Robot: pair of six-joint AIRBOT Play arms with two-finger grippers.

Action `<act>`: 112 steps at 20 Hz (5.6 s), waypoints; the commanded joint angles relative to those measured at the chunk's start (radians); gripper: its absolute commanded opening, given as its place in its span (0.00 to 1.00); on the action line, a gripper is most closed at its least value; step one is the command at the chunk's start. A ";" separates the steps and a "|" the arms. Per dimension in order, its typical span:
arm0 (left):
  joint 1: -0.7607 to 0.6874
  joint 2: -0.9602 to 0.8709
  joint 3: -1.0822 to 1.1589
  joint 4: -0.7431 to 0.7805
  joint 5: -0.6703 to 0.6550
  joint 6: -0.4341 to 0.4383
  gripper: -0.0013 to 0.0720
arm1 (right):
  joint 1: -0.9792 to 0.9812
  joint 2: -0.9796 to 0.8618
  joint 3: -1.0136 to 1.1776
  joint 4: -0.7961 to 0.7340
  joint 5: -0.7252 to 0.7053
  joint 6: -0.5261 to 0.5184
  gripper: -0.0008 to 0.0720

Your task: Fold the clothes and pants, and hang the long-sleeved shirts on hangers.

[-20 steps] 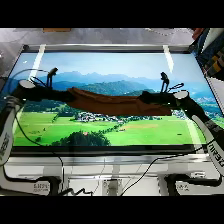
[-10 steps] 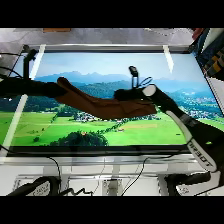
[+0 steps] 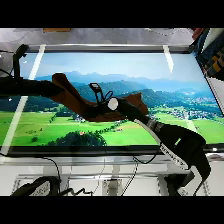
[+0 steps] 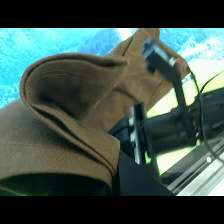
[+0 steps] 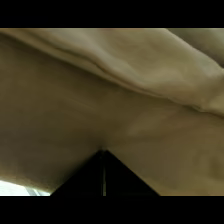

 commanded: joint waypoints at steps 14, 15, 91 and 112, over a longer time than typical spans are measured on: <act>-0.379 -0.269 0.001 -0.358 0.350 0.000 0.03 | -0.498 0.084 0.009 -0.129 0.454 0.005 0.03; -0.453 -0.298 0.001 -0.409 0.471 0.000 0.03 | -0.549 0.097 0.008 -0.132 0.496 0.005 0.03; -0.514 0.189 0.002 0.578 0.462 0.007 0.17 | -1.228 0.351 0.140 -0.163 0.659 -0.086 0.03; -0.514 0.241 0.002 0.578 0.462 0.007 0.17 | -1.794 0.415 0.110 -0.821 0.961 0.343 0.90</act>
